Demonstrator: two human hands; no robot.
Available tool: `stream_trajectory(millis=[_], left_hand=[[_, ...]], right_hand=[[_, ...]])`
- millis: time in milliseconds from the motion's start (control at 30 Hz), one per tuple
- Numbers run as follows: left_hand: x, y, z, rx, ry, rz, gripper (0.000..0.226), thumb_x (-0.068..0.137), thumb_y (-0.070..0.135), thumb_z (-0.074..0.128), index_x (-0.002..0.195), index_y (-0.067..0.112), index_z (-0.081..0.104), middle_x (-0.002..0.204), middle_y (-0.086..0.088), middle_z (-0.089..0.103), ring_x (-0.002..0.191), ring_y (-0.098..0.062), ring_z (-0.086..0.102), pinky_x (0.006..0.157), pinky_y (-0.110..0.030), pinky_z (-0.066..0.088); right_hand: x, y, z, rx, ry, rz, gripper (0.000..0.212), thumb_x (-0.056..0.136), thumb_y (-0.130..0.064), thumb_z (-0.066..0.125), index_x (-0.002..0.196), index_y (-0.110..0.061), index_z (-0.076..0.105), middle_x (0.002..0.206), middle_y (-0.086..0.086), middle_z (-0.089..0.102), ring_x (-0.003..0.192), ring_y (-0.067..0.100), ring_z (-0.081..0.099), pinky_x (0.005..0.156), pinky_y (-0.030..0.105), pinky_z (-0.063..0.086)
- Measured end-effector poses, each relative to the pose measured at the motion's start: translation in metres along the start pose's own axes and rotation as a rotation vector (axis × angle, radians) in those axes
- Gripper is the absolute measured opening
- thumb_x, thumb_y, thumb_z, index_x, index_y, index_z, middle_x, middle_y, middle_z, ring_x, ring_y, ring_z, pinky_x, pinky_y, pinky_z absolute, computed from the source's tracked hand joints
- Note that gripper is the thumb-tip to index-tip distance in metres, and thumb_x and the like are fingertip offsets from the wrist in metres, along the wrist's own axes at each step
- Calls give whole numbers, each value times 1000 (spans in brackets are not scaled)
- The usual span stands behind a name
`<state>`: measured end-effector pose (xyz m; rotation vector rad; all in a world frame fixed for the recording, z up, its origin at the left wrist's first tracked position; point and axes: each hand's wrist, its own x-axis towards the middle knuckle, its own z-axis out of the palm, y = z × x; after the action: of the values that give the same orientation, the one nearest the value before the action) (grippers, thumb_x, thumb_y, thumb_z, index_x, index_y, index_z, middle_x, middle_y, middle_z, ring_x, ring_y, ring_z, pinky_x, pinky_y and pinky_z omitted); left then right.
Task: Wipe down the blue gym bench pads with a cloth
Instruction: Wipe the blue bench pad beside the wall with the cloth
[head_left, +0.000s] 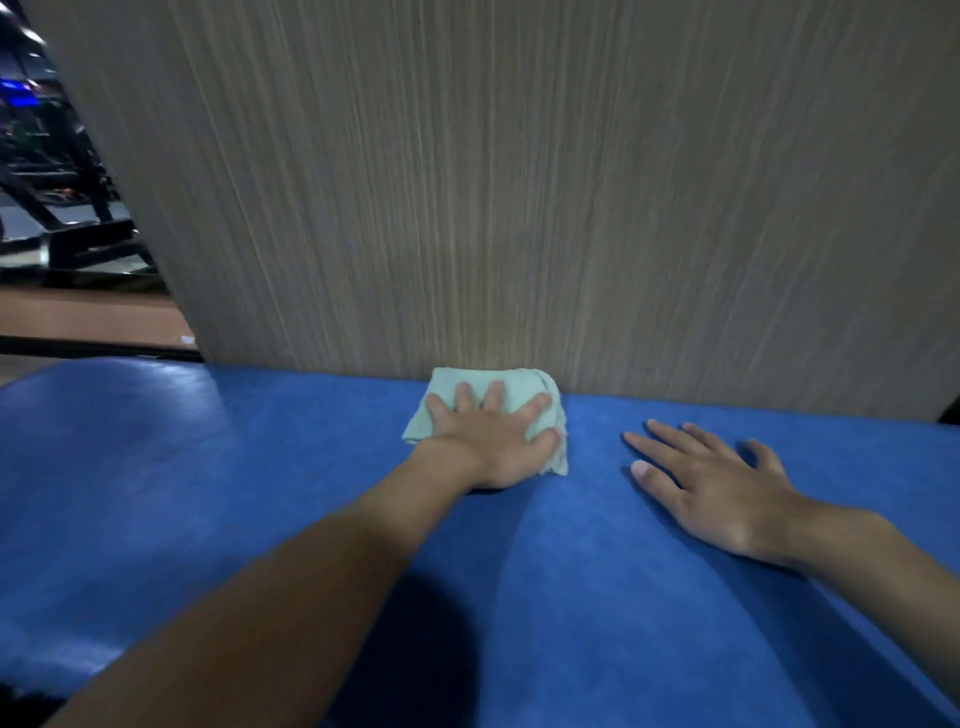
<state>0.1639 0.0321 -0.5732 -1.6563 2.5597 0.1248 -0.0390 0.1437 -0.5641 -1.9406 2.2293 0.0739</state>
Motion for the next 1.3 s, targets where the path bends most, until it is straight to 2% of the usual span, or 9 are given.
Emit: stream_trajectory(millis=[133, 233, 367, 467, 567, 633, 833, 1000, 1300], left_hand=[[-3, -2, -3, -74, 80, 44, 59, 94, 66, 9, 151, 53, 5, 167, 2, 2, 152, -33, -1, 112, -69, -3], [-3, -41, -9, -191, 131, 8, 62, 93, 66, 10, 153, 48, 11, 166, 5, 10, 152, -26, 4, 113, -69, 1], [-5, -91, -8, -223, 188, -49, 62, 95, 65, 13, 152, 44, 22, 161, 10, 26, 148, -20, 20, 111, -65, 17], [-8, -113, -3, -196, 164, -80, 58, 98, 58, 14, 152, 40, 28, 159, 13, 30, 147, -15, 25, 113, -59, 22], [-7, -118, -2, -149, 164, -54, 53, 101, 54, 16, 151, 42, 30, 159, 14, 29, 147, -14, 23, 114, -58, 22], [-7, -114, -3, -121, 150, -20, 52, 101, 54, 16, 150, 46, 29, 159, 13, 28, 148, -15, 21, 114, -59, 21], [2, -74, -5, -66, 126, 68, 54, 100, 57, 17, 153, 48, 20, 162, 12, 20, 150, -18, 13, 116, -59, 17], [11, -19, -6, -57, 97, 166, 54, 100, 57, 18, 153, 46, 19, 162, 12, 20, 150, -14, 12, 118, -57, 16], [31, 87, -7, -26, 47, 295, 58, 98, 63, 19, 153, 47, 17, 165, 6, 12, 152, -19, 8, 118, -59, 14]], right_hand=[[0, -3, -13, 15, 95, -21, 51, 102, -54, 16, 149, -40, 31, 161, -15, 20, 151, 12, 8, 119, 53, 2], [20, -35, -19, 118, 279, -158, 47, 102, -44, 34, 145, -27, 42, 150, -7, 41, 141, 15, 32, 118, 44, 20], [68, -108, -22, 312, 348, -303, 45, 98, -29, 46, 140, -14, 49, 141, 7, 50, 131, 27, 47, 108, 38, 37], [94, -143, -11, 254, 245, -287, 49, 100, -45, 33, 144, -26, 41, 150, 3, 43, 141, 25, 35, 115, 44, 25], [106, -139, 5, 31, 98, -260, 60, 96, -64, 14, 153, -44, 18, 165, -7, 10, 152, 18, -1, 119, 51, -7], [106, -128, 6, -8, 63, -239, 62, 95, -66, 11, 154, -47, 7, 166, -11, -2, 151, 13, -11, 117, 53, -16], [91, -71, 2, -15, 61, -165, 60, 94, -68, 10, 152, -52, 4, 164, -18, -4, 150, 8, -13, 115, 59, -16], [71, -6, -2, 20, 70, -97, 59, 96, -66, 12, 153, -51, 6, 164, -19, -3, 150, 7, -12, 116, 57, -15], [37, 120, -7, 20, 91, 80, 58, 97, -65, 11, 152, -52, 5, 164, -21, -3, 150, 5, -12, 117, 54, -14]])
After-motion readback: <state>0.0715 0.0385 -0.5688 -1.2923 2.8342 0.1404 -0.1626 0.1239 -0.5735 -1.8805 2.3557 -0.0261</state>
